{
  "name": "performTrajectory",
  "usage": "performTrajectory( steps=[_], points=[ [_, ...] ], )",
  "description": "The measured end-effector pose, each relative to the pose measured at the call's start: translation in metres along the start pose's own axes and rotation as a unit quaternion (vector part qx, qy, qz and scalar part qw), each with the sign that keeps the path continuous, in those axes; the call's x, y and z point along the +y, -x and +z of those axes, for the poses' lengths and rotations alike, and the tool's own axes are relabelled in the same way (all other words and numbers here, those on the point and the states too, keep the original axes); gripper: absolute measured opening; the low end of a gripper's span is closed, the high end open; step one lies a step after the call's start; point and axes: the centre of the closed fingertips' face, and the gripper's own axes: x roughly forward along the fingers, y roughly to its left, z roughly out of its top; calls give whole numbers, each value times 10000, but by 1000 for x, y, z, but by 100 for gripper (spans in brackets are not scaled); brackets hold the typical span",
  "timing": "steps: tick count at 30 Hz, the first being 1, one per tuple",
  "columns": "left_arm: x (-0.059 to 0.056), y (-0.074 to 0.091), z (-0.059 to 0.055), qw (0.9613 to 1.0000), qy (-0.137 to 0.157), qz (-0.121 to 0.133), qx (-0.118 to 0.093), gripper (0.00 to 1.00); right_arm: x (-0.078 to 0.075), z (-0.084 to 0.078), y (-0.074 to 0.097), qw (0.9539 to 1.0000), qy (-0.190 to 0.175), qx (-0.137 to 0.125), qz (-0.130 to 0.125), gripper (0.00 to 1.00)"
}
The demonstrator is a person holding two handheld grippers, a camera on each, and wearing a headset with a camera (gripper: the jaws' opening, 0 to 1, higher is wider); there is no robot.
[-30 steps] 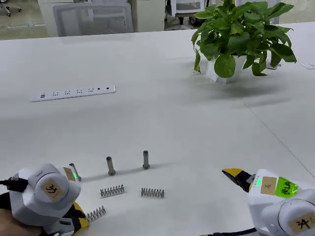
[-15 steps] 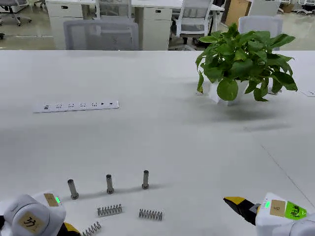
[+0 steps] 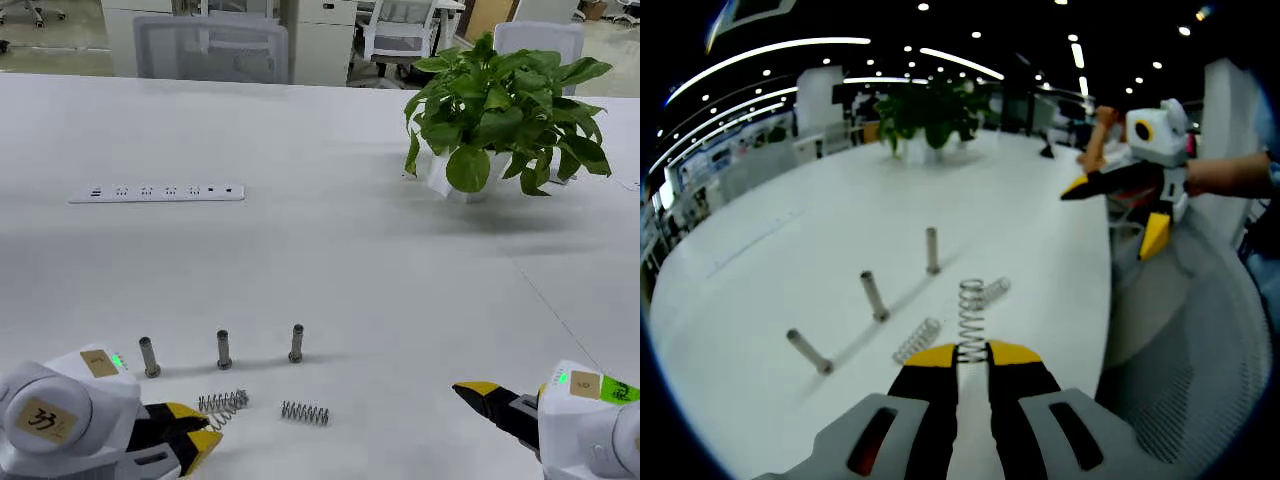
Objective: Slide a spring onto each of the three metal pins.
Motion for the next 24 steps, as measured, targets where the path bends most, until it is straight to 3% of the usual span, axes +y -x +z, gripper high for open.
performTrajectory(
  steps=[4,11,17,24],
  points=[
    [-13,0,15,9995,-9,-67,-294,10,3,0,-1,10000,-12,4,55,95],
    [-26,-4,26,9980,112,-202,-597,10,8,8,4,9992,-308,-135,230,93],
    [-45,-5,32,9956,-106,-586,-718,10,13,15,7,9984,-367,-148,412,88],
    [-59,-4,37,9910,-522,-953,-781,10,26,39,5,9951,-403,-313,847,78]
  ],
)
